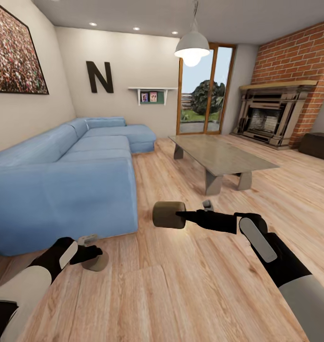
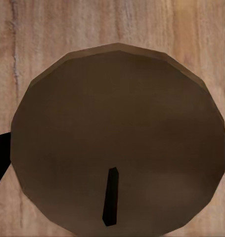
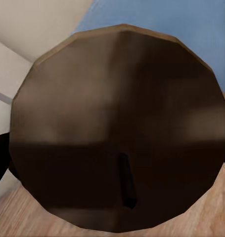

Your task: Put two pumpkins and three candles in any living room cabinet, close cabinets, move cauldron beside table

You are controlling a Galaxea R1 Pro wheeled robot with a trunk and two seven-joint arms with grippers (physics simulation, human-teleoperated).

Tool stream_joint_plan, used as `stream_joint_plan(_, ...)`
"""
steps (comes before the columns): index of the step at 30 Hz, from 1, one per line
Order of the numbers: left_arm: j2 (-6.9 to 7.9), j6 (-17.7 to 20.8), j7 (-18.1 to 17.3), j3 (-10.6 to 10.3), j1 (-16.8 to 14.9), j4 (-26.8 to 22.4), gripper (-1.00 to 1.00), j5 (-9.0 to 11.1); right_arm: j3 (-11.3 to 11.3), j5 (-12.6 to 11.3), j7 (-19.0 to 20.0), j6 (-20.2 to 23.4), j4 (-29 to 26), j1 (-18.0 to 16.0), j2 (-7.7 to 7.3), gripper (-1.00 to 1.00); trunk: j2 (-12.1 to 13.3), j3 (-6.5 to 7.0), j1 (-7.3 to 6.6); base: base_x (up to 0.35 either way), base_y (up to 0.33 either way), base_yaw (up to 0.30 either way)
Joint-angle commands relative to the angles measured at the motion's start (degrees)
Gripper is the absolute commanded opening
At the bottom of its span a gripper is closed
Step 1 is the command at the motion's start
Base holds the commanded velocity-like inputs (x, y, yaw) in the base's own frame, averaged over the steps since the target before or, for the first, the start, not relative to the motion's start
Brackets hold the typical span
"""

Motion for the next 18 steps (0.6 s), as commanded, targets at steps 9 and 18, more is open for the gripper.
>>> stream_joint_plan(9,-0.16,0.2,-0.3,-0.3,0.0,-0.1,-1.00,0.0,-1.8,-0.1,0.2,0.1,1.1,-0.1,-0.09,-1.00,0.1,2.53,-0.24,-0.001,0.000,-0.223)
stream_joint_plan(18,0.48,4.4,-14.3,-0.4,0.0,-2.3,-1.00,0.1,-6.2,-0.2,0.4,0.1,5.6,-0.1,-0.08,-1.00,0.2,5.11,-0.47,0.000,0.000,-0.223)
